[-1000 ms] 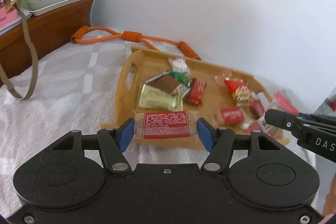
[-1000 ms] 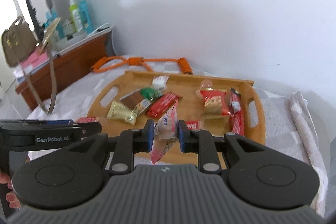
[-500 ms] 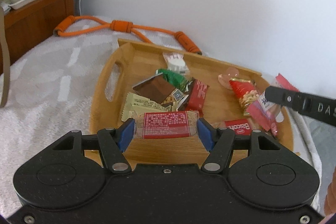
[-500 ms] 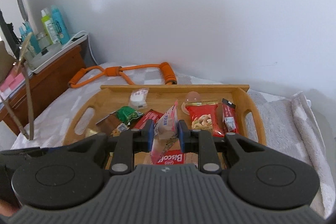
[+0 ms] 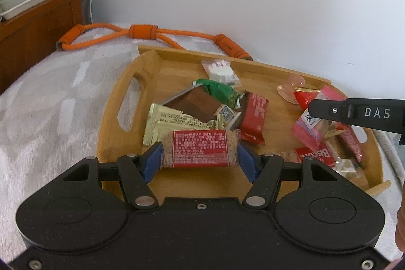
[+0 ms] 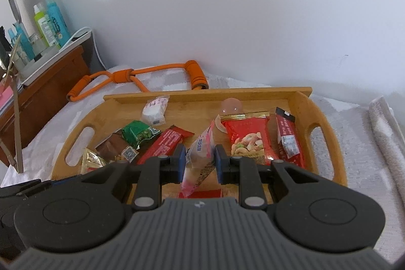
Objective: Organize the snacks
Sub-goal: 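Carry both packets onto the bamboo tray and open both tools to release them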
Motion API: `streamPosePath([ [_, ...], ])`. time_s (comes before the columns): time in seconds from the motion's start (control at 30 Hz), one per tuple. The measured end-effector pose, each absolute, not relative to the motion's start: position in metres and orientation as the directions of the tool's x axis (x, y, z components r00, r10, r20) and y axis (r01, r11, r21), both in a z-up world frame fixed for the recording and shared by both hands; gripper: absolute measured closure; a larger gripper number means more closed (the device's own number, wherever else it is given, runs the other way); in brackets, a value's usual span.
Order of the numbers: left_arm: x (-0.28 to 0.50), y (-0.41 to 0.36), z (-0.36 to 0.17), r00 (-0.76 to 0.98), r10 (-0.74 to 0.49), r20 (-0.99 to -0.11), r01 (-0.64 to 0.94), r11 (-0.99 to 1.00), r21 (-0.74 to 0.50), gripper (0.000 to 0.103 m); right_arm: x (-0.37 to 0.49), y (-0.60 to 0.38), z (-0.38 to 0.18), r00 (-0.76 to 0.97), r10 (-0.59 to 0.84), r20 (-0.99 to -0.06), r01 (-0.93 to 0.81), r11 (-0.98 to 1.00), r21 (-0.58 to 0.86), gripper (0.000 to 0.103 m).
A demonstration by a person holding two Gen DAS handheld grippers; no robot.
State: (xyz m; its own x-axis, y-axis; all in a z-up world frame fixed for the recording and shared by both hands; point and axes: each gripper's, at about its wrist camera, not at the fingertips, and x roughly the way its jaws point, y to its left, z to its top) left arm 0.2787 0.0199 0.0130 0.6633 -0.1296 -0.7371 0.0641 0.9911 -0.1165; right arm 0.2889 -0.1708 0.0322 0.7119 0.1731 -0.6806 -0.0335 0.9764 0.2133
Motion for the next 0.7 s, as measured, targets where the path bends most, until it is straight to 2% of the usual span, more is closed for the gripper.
streamPosePath([
  [0.7,0.285,0.018,0.002,0.723,-0.103,-0.684,0.075,0.995,-0.071,0.04,0.3,-0.168,0.009,0.72,0.206,-0.663,-0.04,0.966,0.256,0.073],
])
